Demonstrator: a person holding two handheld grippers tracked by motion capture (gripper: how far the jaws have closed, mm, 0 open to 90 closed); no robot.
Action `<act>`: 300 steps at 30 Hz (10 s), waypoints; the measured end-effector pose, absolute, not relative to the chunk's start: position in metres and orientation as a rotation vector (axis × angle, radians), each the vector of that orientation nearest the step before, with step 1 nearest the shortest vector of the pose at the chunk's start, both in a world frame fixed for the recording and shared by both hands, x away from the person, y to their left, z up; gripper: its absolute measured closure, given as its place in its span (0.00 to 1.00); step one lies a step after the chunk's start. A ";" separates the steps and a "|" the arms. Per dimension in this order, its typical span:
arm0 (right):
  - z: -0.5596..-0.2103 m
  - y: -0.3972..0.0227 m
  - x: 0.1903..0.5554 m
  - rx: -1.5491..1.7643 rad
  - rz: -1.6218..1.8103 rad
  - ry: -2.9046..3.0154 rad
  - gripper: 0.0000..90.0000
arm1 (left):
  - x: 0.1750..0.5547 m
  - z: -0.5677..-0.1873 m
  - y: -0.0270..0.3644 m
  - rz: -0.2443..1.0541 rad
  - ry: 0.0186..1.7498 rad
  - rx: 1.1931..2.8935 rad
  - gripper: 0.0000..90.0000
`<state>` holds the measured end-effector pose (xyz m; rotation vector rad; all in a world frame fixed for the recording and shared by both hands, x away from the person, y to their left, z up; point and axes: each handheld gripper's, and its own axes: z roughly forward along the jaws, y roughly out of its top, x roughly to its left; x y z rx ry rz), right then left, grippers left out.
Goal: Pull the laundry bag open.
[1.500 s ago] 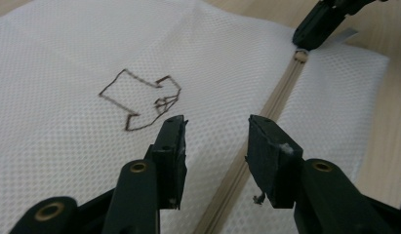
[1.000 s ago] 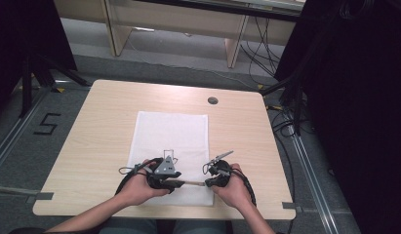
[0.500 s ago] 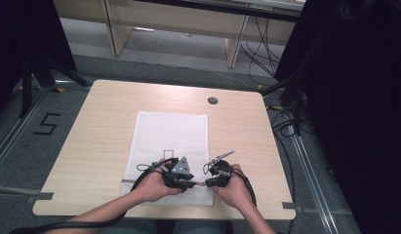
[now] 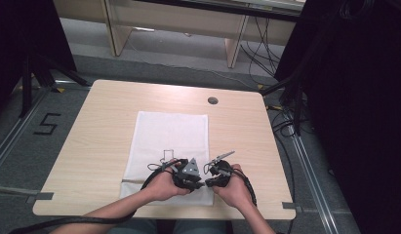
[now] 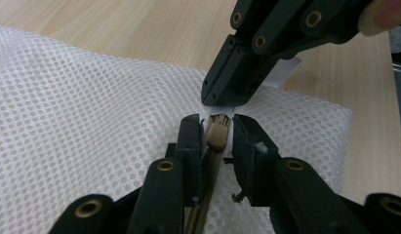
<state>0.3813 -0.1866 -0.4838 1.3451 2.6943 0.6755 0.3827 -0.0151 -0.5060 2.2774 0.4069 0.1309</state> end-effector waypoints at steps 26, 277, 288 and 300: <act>-0.484 -0.188 0.381 1.374 0.674 2.691 1.00 | 0.380 -0.504 -0.023 0.159 0.370 2.325 0.91; -0.484 -0.188 0.381 1.396 0.677 2.681 1.00 | 0.371 -0.482 0.035 0.135 0.415 2.284 0.91; -0.484 -0.188 0.381 1.399 0.678 2.681 1.00 | 0.370 -0.482 0.035 0.130 0.401 2.284 0.91; -0.484 -0.188 0.381 1.404 0.674 2.677 1.00 | 0.370 -0.479 0.040 0.138 0.413 2.289 0.91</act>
